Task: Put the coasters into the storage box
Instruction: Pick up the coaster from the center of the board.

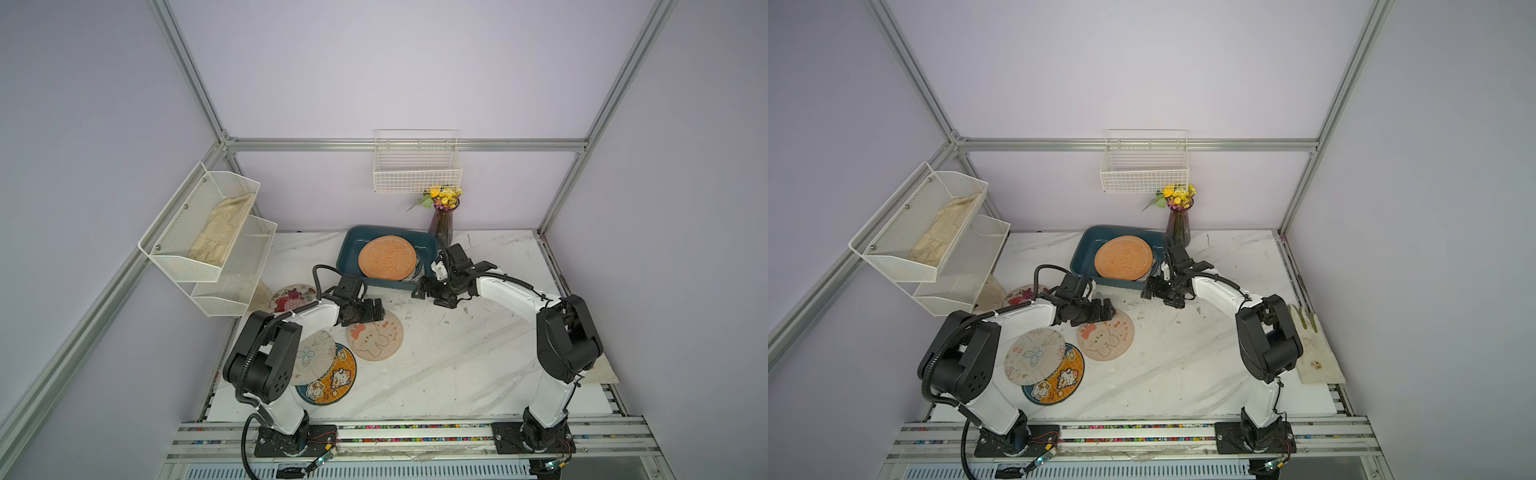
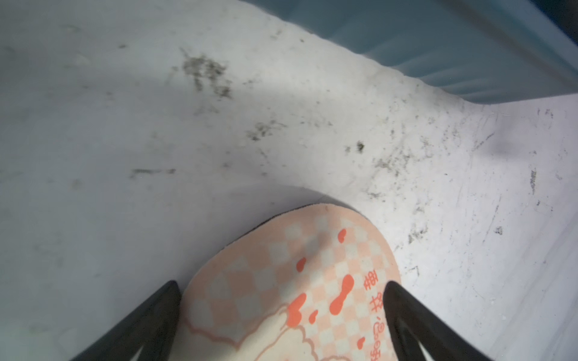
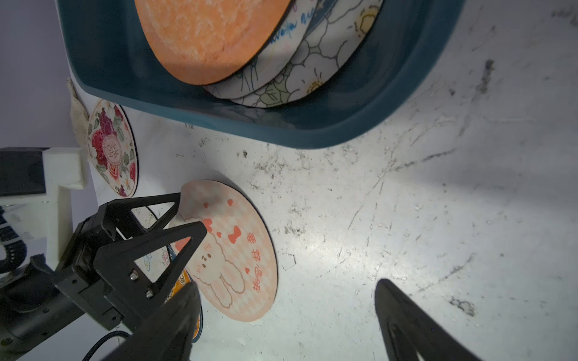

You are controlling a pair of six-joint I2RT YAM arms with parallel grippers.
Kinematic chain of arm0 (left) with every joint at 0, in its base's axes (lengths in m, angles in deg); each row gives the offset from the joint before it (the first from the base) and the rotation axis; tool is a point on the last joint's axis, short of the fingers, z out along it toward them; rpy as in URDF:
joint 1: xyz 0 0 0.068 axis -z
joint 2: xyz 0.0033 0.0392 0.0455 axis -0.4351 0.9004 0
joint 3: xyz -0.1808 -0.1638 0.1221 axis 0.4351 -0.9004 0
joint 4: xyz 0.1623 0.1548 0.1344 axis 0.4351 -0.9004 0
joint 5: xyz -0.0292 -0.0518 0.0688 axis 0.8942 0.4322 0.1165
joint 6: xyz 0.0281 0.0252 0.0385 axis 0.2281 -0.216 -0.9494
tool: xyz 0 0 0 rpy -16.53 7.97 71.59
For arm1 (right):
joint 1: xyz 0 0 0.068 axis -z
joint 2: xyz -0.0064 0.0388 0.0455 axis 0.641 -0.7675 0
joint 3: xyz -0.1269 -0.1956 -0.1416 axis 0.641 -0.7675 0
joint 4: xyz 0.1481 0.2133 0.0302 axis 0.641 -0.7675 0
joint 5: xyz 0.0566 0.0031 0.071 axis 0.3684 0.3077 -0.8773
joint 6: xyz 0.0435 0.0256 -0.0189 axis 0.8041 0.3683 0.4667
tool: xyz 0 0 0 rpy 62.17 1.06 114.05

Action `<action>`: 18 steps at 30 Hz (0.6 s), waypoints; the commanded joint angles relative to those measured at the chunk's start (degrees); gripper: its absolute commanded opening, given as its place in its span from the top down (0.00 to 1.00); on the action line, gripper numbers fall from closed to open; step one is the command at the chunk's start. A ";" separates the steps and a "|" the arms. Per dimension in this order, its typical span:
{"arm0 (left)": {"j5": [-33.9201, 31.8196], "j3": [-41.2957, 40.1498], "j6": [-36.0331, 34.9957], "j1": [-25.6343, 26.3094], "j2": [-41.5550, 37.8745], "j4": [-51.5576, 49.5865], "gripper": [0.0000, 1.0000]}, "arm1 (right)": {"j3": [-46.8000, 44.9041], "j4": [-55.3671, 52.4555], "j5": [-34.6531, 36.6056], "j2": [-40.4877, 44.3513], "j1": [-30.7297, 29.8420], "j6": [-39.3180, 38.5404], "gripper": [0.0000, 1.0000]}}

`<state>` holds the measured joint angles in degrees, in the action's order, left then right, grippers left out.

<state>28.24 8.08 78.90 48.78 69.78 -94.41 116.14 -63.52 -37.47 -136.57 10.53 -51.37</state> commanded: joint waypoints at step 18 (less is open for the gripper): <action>-4.74 -2.12 2.62 2.89 -7.54 -9.59 0.00 | -6.47 5.28 2.09 -2.81 -8.78 2.87 0.15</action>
<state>24.65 8.97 80.39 52.05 65.97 -102.56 109.78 -59.50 -36.64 -137.48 2.92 -49.12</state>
